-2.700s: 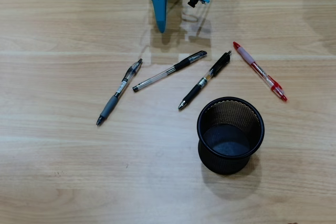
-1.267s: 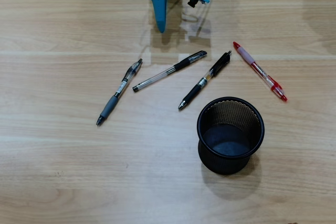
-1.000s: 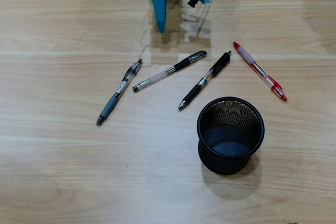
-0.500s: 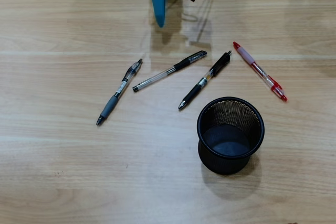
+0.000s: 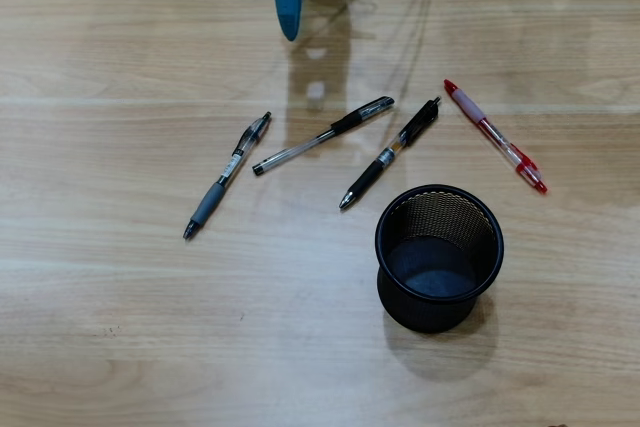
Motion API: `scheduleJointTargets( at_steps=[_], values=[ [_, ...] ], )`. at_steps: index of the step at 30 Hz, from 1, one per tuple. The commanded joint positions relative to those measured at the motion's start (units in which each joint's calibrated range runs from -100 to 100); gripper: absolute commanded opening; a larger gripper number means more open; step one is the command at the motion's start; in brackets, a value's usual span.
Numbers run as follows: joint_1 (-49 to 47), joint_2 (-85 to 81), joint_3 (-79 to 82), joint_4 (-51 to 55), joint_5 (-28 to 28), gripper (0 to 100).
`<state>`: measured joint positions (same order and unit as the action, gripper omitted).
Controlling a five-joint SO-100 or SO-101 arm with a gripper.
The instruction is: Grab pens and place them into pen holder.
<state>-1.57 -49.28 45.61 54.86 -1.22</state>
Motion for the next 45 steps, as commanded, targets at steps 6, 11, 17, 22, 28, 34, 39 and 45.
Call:
scheduleJointTargets(
  at_steps=[6, 11, 17, 22, 28, 34, 39, 45],
  values=[
    [4.9, 9.6, -10.8, 0.2, -7.2, 2],
    [5.7, 22.1, -22.3, 0.2, -13.8, 2],
    [7.0, 34.6, -37.5, 0.3, -24.9, 2],
    [9.6, 40.6, -41.7, 0.3, -32.3, 2],
    [12.2, 41.4, -40.5, 0.7, -39.2, 2],
    [13.3, 47.0, -44.7, 9.2, -47.5, 2],
    [13.6, 56.8, -57.6, 15.3, -48.5, 2],
    [14.4, 67.7, -73.2, 26.1, -50.3, 2]
  ],
)
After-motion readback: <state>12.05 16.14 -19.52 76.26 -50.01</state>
